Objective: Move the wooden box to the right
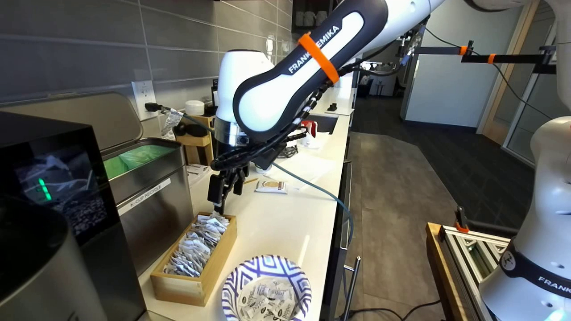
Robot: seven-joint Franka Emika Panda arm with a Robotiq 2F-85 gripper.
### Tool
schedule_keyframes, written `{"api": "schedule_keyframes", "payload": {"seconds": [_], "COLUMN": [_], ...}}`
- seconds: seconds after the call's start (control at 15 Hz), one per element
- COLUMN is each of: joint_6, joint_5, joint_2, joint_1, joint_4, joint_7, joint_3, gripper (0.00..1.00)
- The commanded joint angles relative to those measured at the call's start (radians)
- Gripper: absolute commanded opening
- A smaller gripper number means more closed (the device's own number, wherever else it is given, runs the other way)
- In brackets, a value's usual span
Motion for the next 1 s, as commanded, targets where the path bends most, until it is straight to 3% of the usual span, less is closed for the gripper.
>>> {"api": "schedule_keyframes", "payload": {"seconds": [0.0,0.53,0.93], "joint_6": [-0.057,-0.122,-0.106], "joint_5": [-0.005,-0.004,0.025], "joint_2": [0.038,0.077,0.019], "joint_1": [0.004,0.004,-0.011], "joint_4": [0.059,0.115,0.064], "joint_7": [-0.036,-0.084,-0.134], "joint_3": [0.011,0.02,0.041], "gripper": [1.0,1.0,1.0]}}
